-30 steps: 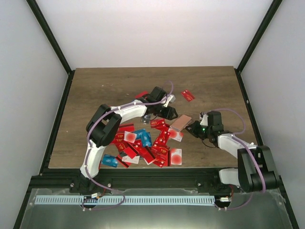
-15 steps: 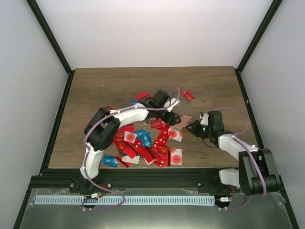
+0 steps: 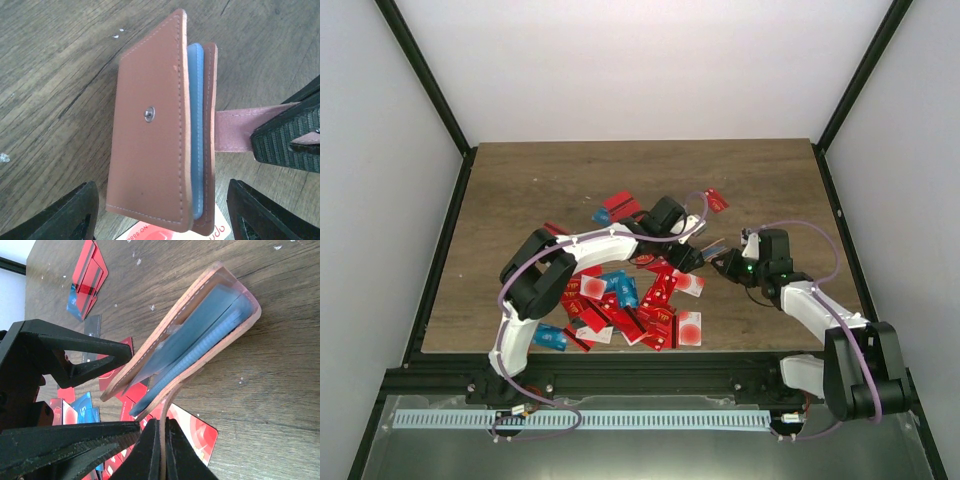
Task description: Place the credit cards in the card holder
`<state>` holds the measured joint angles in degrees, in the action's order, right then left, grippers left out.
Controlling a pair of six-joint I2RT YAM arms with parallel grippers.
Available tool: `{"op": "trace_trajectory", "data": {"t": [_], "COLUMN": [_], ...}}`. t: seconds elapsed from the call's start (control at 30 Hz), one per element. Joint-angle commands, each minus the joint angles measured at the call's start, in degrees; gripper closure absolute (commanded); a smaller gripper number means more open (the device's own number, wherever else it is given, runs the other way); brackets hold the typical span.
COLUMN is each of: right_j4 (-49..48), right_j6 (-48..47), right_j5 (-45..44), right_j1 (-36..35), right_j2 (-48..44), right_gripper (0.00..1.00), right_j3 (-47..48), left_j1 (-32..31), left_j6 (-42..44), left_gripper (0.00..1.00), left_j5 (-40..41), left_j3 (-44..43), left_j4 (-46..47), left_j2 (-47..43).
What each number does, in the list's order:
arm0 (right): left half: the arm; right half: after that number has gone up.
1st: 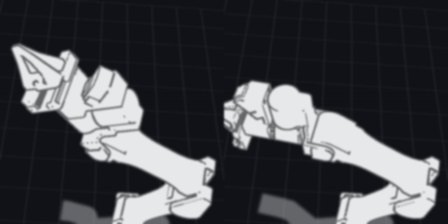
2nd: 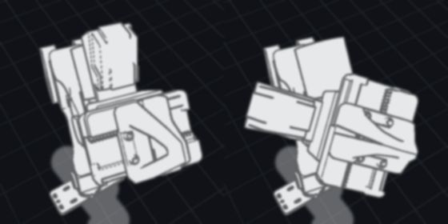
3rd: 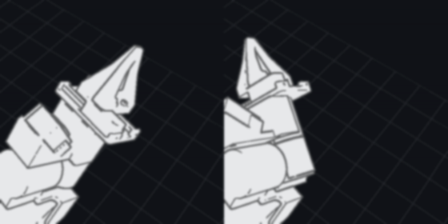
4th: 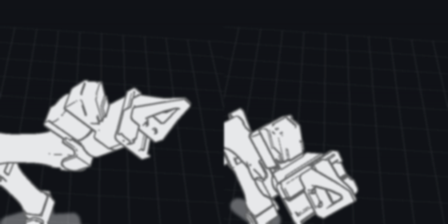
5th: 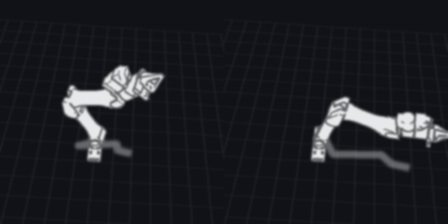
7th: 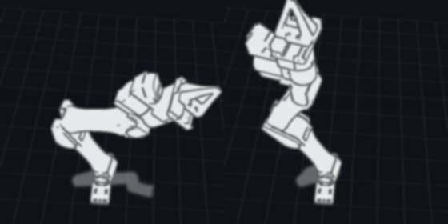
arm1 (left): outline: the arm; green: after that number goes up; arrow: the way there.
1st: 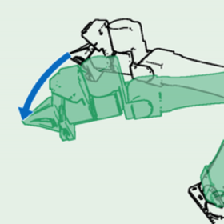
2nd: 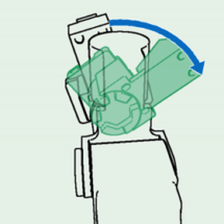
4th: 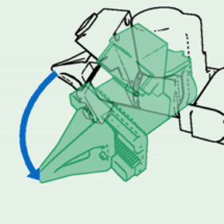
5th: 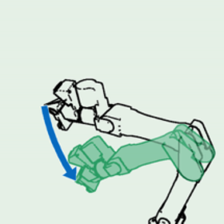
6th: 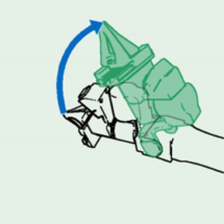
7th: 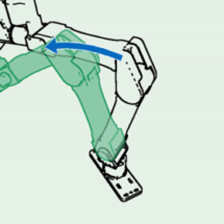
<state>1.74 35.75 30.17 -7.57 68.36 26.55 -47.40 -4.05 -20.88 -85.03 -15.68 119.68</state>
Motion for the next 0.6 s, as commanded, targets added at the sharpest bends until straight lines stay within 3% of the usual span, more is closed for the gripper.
{"op": "trace_trajectory", "data": {"t": [0.0, 0.3, 0.57], "right_j4": [0.7, 1.9, 2.7], "right_j6": [-1.1, -1.4, -1.9], "right_j5": [-0.1, -1.4, -2.1], "right_j1": [0.6, 0.5, 0.5], "right_j2": [-0.1, 0.0, 0.1], "right_gripper": [0.99, 0.99, 0.99], "right_j3": [1.9, 1.5, 1.2], "left_j1": [0.0, 0.0, 0.0], "left_j6": [0.9, 0.2, -0.1], "left_gripper": [0.28, 0.42, 0.47], "left_j5": [2.1, 3.0, 3.3], "left_j3": [0.0, -2.9, -4.0], "left_j4": [1.6, 1.2, 1.3], "left_j2": [-2.3, -0.6, -0.1]}}
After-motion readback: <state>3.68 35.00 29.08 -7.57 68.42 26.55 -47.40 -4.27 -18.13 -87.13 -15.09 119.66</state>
